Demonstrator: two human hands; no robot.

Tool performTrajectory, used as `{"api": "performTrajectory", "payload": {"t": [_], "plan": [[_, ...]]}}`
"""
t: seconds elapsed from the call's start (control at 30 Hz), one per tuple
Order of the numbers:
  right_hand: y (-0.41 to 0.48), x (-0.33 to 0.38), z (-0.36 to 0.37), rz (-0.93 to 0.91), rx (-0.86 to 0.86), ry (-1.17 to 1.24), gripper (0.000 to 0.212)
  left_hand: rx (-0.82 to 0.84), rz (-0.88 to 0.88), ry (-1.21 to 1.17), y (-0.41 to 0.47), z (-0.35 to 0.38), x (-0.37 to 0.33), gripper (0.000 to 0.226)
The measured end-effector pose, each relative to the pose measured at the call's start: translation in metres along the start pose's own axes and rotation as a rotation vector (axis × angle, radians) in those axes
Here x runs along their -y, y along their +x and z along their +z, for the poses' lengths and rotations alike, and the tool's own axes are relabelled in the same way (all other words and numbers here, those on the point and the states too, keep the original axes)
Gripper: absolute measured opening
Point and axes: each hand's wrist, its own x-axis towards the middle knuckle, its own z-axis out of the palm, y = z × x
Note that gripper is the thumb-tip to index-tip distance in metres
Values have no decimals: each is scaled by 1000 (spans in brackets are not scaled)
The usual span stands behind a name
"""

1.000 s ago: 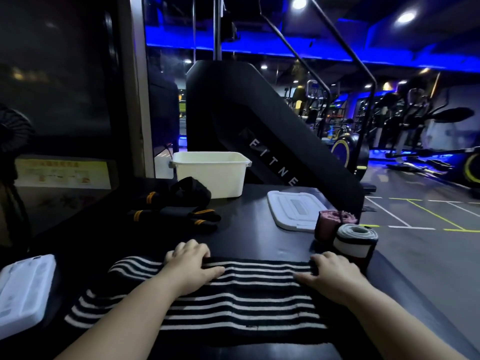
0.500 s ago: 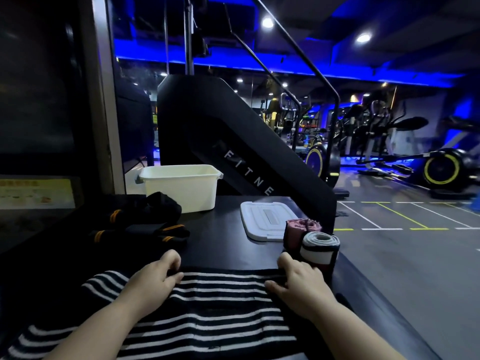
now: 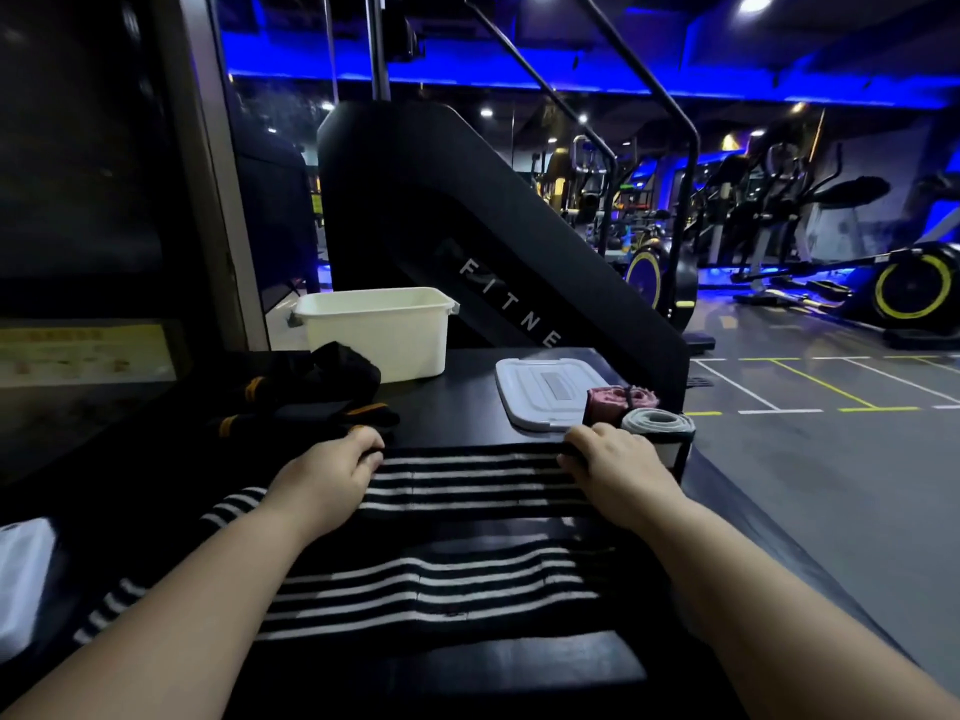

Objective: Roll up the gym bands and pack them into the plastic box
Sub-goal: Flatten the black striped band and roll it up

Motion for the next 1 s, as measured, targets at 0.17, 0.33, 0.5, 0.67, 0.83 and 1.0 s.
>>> {"api": "performTrajectory", "payload": {"t": [0.17,0.33,0.5,0.67,0.83,1.0], "plan": [[-2,-1,-4,-14,-46,124,23,16,-32,-62,-2,-11,-5,10],[-5,1,-22,-3,37,331,9,127,-58,-69,-11,-15,-7,9],[-16,-4,-26,33,271,382,4,238,-58,-56,-25,-7,-4,16],[-33,-11,-16,34,360,326,5,323,-83,11,-41,0,-4,14],[-48,-14,-9,29,326,231,23,349,-103,98,-46,3,-3,15],[-57,-9,-7,23,246,102,28,286,-30,275,-51,5,-22,11]]}}
